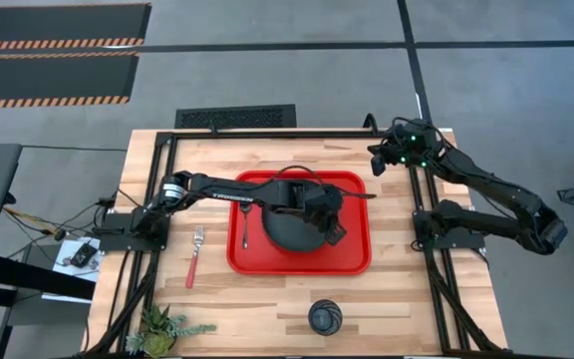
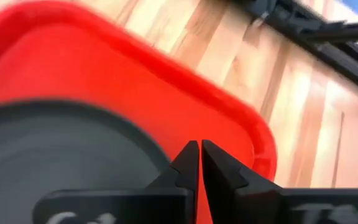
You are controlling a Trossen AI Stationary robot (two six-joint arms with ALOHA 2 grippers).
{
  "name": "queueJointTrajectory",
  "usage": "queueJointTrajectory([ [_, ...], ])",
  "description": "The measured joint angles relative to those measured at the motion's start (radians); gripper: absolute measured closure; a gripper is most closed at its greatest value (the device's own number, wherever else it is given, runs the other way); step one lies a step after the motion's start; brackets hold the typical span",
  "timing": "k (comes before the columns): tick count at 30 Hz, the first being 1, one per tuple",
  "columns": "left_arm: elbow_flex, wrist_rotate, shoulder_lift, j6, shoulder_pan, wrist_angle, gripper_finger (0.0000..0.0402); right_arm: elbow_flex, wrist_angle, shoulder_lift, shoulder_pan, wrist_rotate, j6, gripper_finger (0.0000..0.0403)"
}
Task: Pick and place plate/cup/fork/spoon on tray
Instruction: Put the transparent blue cup on the orange tray
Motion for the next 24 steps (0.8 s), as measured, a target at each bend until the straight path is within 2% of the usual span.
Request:
queueJointTrajectory([
  [9,-0.002,0.02,-0.009,0.118,-0.003,0.093,0.0401,0.0,-0.073,-0.091,0.05,0.0,0.016,0.0392],
  [15,-0.142,0.129,-0.01,0.106,0.005,0.365,0.0401,0.0,-0.077,-0.134,0.142,0.002,0.073,0.0394],
  [24,-0.342,0.178,-0.048,0.061,0.02,0.725,0.0402,0.0,-0.083,-0.144,0.269,0.027,0.115,0.0394],
])
